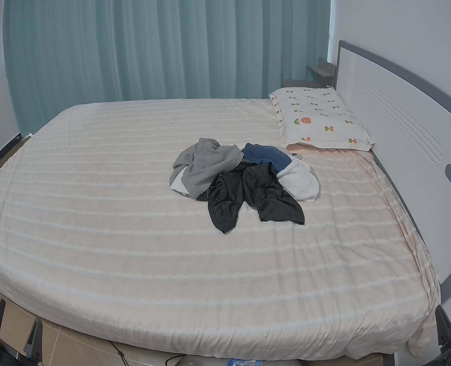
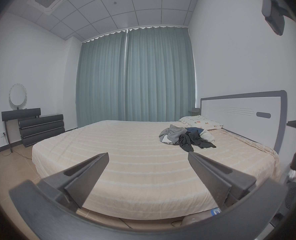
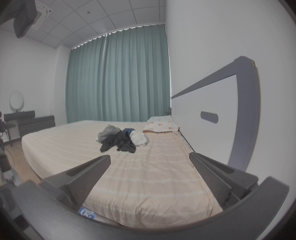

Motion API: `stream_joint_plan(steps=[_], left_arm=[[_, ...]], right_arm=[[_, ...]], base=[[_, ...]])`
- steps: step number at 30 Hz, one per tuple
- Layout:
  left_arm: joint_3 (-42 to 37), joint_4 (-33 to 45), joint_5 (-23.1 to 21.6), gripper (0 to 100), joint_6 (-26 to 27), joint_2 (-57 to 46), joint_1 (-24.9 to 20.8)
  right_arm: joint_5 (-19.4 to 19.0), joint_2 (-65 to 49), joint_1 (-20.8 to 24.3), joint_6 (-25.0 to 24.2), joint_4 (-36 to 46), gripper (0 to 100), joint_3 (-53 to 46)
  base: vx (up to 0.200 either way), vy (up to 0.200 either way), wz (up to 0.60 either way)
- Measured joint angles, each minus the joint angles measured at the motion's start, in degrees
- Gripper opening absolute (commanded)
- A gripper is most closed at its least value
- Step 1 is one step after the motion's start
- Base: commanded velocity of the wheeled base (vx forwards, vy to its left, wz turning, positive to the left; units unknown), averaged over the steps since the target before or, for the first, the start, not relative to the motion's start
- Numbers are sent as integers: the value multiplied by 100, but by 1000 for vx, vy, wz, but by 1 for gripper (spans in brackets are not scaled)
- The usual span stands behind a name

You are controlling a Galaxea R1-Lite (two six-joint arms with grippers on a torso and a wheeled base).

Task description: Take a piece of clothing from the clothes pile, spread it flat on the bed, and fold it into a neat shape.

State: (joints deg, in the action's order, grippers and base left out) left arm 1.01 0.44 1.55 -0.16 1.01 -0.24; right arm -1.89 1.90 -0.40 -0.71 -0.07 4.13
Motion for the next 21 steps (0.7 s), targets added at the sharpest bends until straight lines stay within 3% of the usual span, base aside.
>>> stream_joint_plan(steps=[9, 21], left_arm=[[0, 0, 0, 100, 0, 0, -2], [0, 0, 1, 100, -2, 0, -2]], right_arm=[[-438, 1585, 18, -295, -71, 100, 866], [-612, 4807, 238, -763, -1610, 100, 1257]], base=[[0, 0, 0], [0, 0, 0]])
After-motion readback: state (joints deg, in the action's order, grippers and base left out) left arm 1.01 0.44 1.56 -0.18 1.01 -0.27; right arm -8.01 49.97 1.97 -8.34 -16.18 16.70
